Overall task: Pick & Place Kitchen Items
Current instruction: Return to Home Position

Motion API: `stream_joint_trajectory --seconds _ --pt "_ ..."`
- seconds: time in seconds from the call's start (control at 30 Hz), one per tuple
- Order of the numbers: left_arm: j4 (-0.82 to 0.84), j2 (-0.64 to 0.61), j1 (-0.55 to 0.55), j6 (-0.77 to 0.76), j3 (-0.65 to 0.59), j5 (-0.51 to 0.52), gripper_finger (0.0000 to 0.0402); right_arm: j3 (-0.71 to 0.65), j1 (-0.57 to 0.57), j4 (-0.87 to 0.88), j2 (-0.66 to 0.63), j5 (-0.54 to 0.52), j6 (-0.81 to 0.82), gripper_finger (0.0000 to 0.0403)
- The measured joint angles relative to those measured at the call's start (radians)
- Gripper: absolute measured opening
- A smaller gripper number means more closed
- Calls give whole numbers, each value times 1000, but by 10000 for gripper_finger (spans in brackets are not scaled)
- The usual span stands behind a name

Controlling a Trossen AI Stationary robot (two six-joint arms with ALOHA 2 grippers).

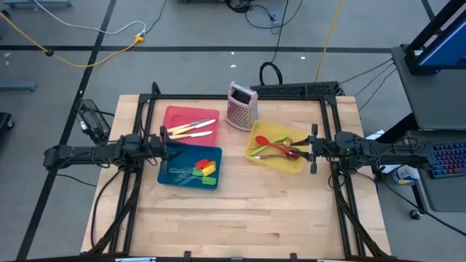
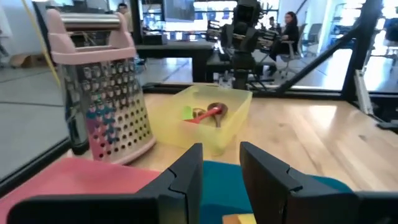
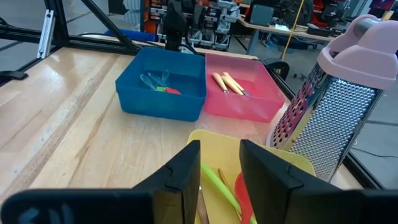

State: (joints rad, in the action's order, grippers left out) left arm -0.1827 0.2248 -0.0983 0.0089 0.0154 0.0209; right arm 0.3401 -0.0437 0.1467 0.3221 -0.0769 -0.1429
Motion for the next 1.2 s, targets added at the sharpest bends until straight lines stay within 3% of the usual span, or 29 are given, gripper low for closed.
stream_joint_trajectory --seconds 0.3,0.6,0.7,0.93,1.2 --pt "85 -63 0 8 4 -2 111 0 0 0 0 0 0 105" --pt "354 -130 0 -72 76 -2 111 0 0 0 0 0 0 106" --pt "350 -129 0 -52 76 1 111 0 0 0 0 0 0 105" --pt "168 -128 0 8 0 2 111 0 0 0 0 0 0 106" --pt "180 -107 0 9 2 4 111 0 0 0 0 0 0 107"
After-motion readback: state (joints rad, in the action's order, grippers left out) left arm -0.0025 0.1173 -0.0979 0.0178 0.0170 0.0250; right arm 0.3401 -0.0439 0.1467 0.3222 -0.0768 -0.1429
